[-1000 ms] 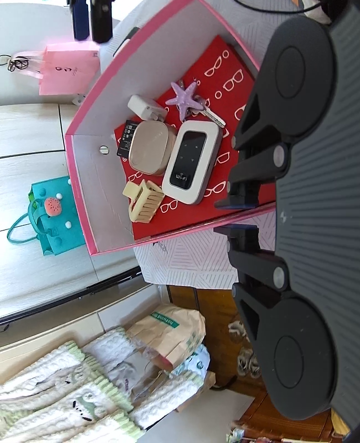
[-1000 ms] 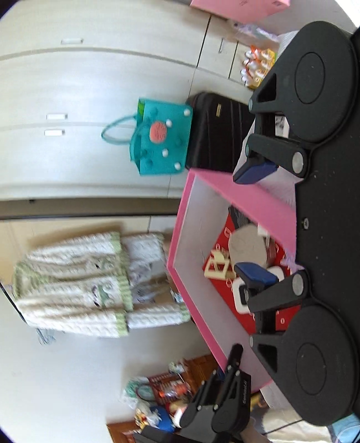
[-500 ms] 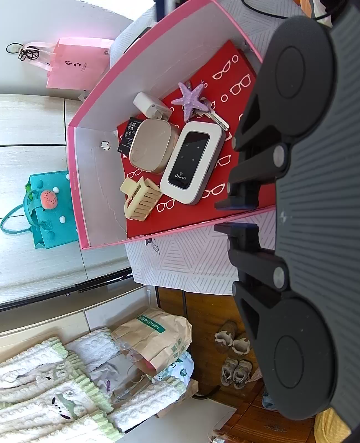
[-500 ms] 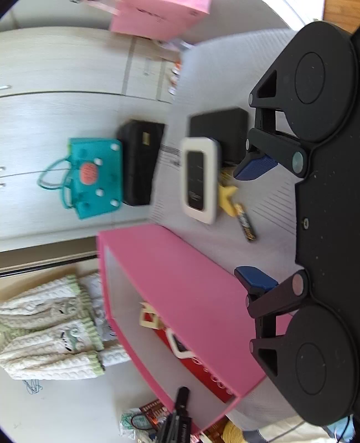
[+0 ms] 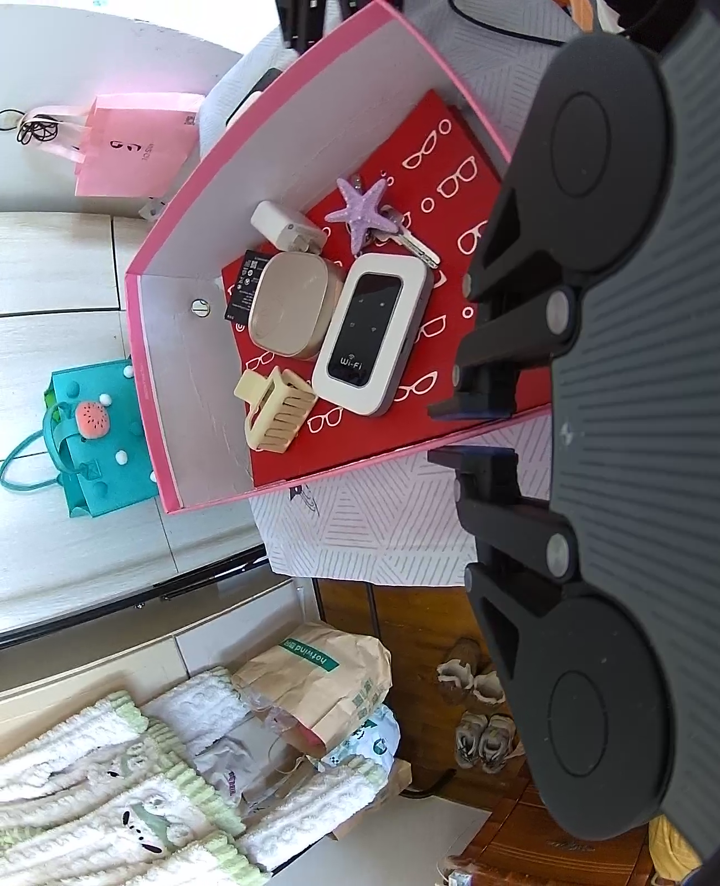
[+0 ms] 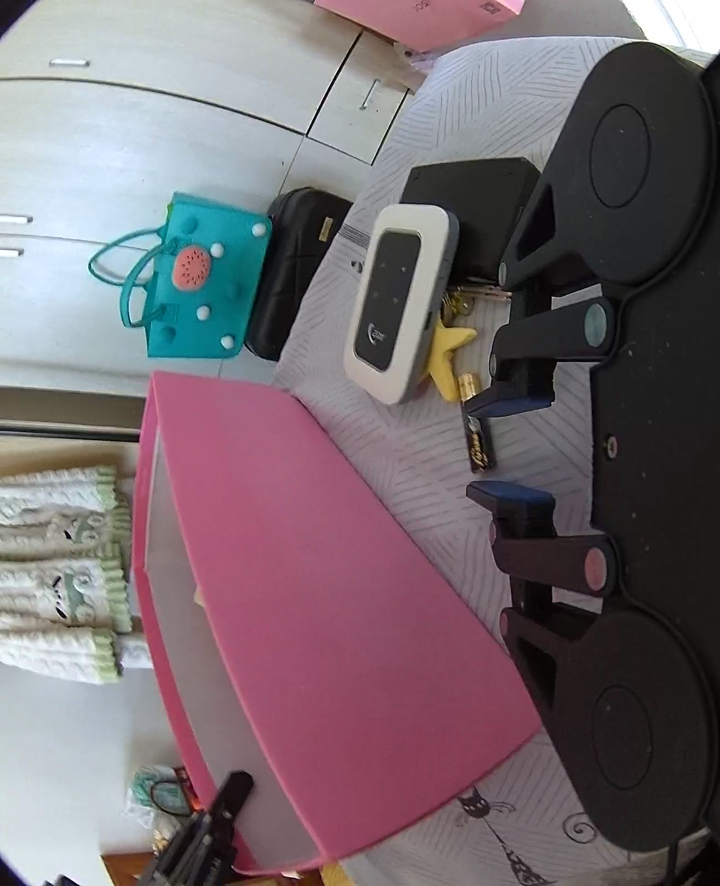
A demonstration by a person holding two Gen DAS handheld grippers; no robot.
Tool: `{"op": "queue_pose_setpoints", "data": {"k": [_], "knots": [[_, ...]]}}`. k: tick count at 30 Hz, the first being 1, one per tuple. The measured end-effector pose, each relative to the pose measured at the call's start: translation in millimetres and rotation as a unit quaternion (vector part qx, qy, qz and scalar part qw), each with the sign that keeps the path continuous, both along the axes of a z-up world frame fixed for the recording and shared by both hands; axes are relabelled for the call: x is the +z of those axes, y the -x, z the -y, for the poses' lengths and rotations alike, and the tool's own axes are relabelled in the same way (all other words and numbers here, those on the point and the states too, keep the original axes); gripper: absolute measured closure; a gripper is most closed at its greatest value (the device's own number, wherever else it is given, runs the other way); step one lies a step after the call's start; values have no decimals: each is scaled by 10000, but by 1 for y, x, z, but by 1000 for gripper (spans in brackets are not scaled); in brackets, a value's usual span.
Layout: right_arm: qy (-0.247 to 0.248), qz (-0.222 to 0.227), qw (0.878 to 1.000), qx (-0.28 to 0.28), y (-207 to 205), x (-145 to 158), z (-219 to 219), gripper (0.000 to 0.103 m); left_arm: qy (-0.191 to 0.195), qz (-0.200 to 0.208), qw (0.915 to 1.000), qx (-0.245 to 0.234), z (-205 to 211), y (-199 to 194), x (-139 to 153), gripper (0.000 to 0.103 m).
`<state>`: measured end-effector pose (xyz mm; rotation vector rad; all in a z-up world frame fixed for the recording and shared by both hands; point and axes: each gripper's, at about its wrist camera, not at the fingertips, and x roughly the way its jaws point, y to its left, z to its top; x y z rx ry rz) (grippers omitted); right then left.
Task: Organize rigid objects
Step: 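Move the right tool back to the table and grasp the small battery, then lift the AA battery into the pink box and open the right tool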
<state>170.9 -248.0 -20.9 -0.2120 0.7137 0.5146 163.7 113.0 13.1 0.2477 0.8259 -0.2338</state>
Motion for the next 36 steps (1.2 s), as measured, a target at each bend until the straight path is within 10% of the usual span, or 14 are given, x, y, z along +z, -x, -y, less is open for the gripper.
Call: {"op": "queue_pose_setpoints", "data": {"k": [7, 22, 36], "knots": [[-161, -128, 9997, -92, -11, -7, 7, 40, 438, -216, 9988, 67, -11, -7, 3, 94], [414, 416, 9982, -158, -1, 1, -17, 56, 277, -105, 9995, 91, -5, -2, 7, 94], [-319, 1398, 9897, -25, 18, 100, -35, 56, 231, 73, 9997, -59, -9, -1, 12, 95]]}}
